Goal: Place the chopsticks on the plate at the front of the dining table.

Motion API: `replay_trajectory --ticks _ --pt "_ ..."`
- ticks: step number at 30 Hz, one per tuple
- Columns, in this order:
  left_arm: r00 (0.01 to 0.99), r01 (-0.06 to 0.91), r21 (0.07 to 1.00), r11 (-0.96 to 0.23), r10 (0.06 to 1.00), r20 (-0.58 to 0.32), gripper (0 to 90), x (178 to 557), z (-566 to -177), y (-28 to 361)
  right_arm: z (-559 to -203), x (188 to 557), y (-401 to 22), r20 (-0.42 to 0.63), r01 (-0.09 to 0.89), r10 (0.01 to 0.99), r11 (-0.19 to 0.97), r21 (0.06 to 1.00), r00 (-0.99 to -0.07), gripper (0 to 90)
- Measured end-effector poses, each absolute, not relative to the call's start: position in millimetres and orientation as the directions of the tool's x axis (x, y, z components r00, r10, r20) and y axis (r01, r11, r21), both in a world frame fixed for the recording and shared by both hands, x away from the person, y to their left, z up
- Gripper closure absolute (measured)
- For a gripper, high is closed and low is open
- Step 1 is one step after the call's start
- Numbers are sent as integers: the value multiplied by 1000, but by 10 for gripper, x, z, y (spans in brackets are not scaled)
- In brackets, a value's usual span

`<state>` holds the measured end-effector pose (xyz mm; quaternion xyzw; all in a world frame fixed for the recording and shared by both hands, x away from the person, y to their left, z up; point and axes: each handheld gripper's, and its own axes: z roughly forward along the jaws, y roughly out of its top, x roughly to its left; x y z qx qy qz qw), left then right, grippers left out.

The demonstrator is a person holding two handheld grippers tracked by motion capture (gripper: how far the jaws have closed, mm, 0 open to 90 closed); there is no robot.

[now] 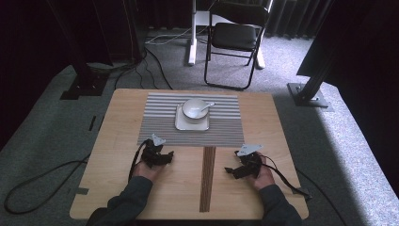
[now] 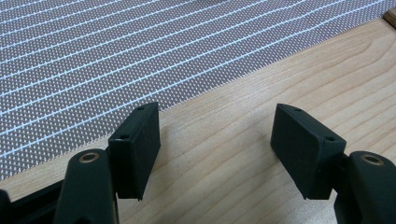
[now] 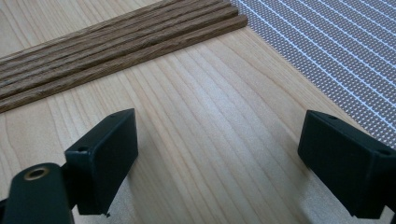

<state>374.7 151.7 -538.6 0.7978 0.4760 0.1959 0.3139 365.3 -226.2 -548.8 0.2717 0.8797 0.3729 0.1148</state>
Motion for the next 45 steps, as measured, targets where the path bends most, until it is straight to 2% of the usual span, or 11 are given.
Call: replay_trajectory --ticks 5,7,11,37,45 --pt "461 647 679 -346 888 14 392 3735 -5364 1510 -5489 3651 -2261 1 393 565 573 719 -825 115" --pt "459 651 676 -346 888 13 442 3732 -5356 1505 -5489 3651 -2261 1 394 565 573 719 -825 116" --pt "461 650 672 -356 887 24 473 3721 -5345 1486 -5489 3652 -2261 1 394 566 573 719 -824 116" --pt "502 610 713 -345 865 -10 472 3609 -5207 1368 -5489 3652 -2262 1 394 566 573 719 -825 116" --pt "526 586 724 -364 851 3 472 3563 -5137 1317 -5489 3652 -2262 0 393 565 573 719 -825 116"
